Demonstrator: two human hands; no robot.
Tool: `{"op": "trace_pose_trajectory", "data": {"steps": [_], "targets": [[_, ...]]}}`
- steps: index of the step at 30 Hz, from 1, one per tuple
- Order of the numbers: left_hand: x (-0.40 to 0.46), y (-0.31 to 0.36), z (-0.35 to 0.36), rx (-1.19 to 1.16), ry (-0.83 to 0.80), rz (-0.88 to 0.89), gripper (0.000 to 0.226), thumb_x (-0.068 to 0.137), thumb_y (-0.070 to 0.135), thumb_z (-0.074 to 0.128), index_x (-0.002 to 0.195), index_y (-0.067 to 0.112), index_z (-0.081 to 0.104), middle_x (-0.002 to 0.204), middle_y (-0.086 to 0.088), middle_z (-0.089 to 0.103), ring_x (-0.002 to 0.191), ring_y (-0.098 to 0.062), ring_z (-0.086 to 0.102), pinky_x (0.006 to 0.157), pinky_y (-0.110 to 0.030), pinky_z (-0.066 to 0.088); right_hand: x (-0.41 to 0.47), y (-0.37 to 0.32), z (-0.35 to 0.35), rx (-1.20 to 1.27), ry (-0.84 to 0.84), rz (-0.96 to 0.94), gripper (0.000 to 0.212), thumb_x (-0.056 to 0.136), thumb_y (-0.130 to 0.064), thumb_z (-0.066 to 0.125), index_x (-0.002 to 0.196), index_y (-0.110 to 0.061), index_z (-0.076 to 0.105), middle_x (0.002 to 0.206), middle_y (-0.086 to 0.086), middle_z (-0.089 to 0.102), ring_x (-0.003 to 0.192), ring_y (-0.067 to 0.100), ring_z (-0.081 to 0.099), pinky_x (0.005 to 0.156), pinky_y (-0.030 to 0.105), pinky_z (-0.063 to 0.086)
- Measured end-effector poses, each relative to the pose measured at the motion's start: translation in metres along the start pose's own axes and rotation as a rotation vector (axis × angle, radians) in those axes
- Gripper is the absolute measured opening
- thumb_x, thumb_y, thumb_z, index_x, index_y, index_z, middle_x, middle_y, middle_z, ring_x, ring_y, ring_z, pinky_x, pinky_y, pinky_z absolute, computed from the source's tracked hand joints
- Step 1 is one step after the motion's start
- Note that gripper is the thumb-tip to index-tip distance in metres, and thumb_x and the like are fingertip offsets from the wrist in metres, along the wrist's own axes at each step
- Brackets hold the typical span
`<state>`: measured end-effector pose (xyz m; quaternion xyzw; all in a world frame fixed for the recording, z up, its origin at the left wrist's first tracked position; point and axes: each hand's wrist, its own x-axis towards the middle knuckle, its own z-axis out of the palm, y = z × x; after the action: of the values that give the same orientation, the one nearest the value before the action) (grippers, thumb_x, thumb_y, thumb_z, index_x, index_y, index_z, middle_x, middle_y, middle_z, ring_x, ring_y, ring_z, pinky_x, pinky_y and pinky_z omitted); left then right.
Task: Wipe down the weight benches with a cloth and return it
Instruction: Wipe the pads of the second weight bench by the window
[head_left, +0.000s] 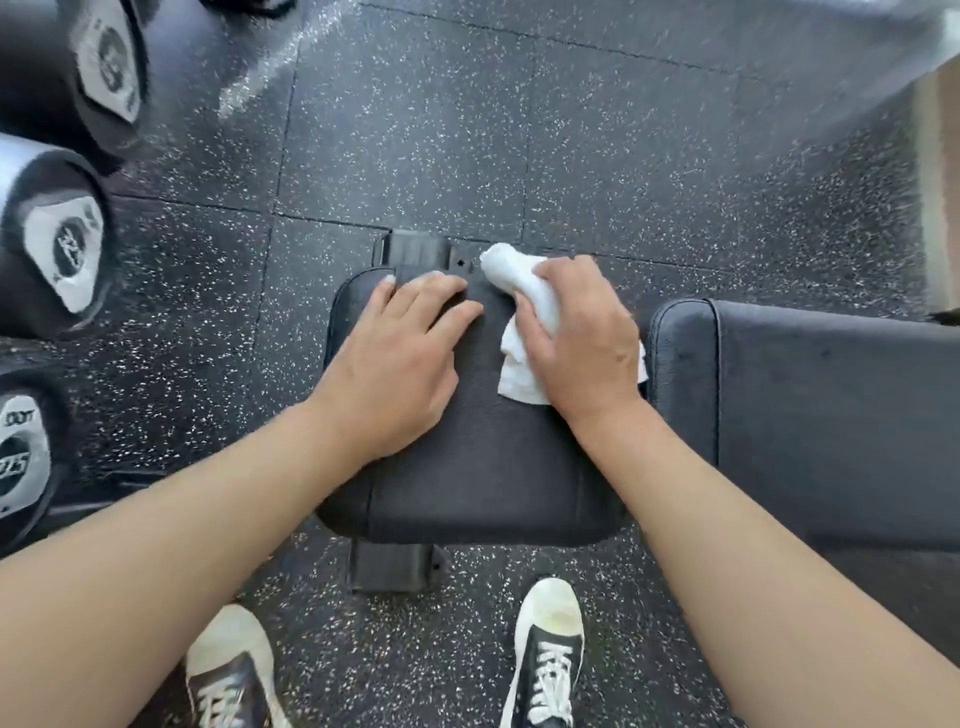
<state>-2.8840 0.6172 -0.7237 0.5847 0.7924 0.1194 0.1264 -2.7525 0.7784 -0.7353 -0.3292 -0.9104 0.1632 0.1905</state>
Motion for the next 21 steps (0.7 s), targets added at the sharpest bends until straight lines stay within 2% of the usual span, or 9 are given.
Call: {"op": "trace_pose_trajectory", "data": {"steps": [5, 7, 10, 13, 17, 21], "targets": [[0.064, 0.027, 0.012, 0.042, -0.106, 0.052, 0.055, 0.100, 0.028, 0.047, 0.153, 0.015, 0.047, 0.155, -0.005, 0.049, 0.144, -0.027, 0.045, 0.119, -0.053, 0.030, -0.080, 0.011, -0.021, 0.048, 0.044, 0.149, 0.028, 0.096, -0.029, 0.061, 0.113, -0.007, 0.064, 0.094, 0.013, 0.056, 0.079, 0.033, 0.055, 0.070, 0.050, 0.050], [0.077, 0.035, 0.018, 0.047, -0.091, 0.006, 0.054, 0.099, 0.035, 0.040, 0.150, 0.018, 0.050, 0.147, -0.003, 0.058, 0.136, -0.025, 0.053, 0.112, -0.048, 0.036, -0.107, 0.011, -0.028, 0.073, 0.042, 0.243, 0.028, 0.097, -0.030, 0.058, 0.120, -0.015, 0.057, 0.097, 0.011, 0.056, 0.081, 0.032, 0.053, 0.070, 0.050, 0.049], [0.080, 0.039, 0.026, 0.036, -0.024, -0.045, 0.052, 0.097, 0.037, 0.041, 0.144, 0.018, 0.055, 0.136, 0.000, 0.065, 0.126, -0.024, 0.059, 0.105, -0.044, 0.040, -0.122, 0.011, -0.030, 0.056, 0.030, 0.338, 0.029, 0.097, -0.030, 0.057, 0.124, -0.021, 0.050, 0.098, 0.007, 0.054, 0.082, 0.027, 0.049, 0.071, 0.046, 0.047], [0.081, 0.039, 0.027, 0.041, -0.013, -0.041, 0.052, 0.096, 0.036, 0.043, 0.144, 0.018, 0.055, 0.134, -0.001, 0.065, 0.123, -0.024, 0.058, 0.104, -0.044, 0.041, -0.101, 0.013, -0.029, 0.085, 0.071, 0.364, 0.028, 0.096, -0.027, 0.061, 0.121, -0.015, 0.057, 0.096, 0.011, 0.056, 0.080, 0.030, 0.050, 0.069, 0.048, 0.047], [0.085, 0.041, 0.029, 0.090, -0.037, -0.047, 0.052, 0.094, 0.034, 0.043, 0.141, 0.016, 0.054, 0.129, -0.006, 0.064, 0.111, -0.032, 0.058, 0.097, -0.047, 0.042, -0.026, 0.023, -0.018, 0.100, 0.095, 0.467, 0.025, 0.094, -0.025, 0.069, 0.112, -0.007, 0.069, 0.098, 0.013, 0.060, 0.085, 0.036, 0.055, 0.070, 0.049, 0.046], [0.086, 0.039, 0.030, 0.114, -0.042, -0.035, 0.052, 0.093, 0.034, 0.041, 0.139, 0.012, 0.055, 0.127, -0.008, 0.063, 0.105, -0.033, 0.056, 0.091, -0.049, 0.043, 0.038, 0.037, -0.006, 0.066, -0.004, 0.483, 0.027, 0.100, -0.037, 0.058, 0.114, -0.014, 0.063, 0.109, 0.006, 0.060, 0.100, 0.029, 0.055, 0.082, 0.041, 0.043]]}}
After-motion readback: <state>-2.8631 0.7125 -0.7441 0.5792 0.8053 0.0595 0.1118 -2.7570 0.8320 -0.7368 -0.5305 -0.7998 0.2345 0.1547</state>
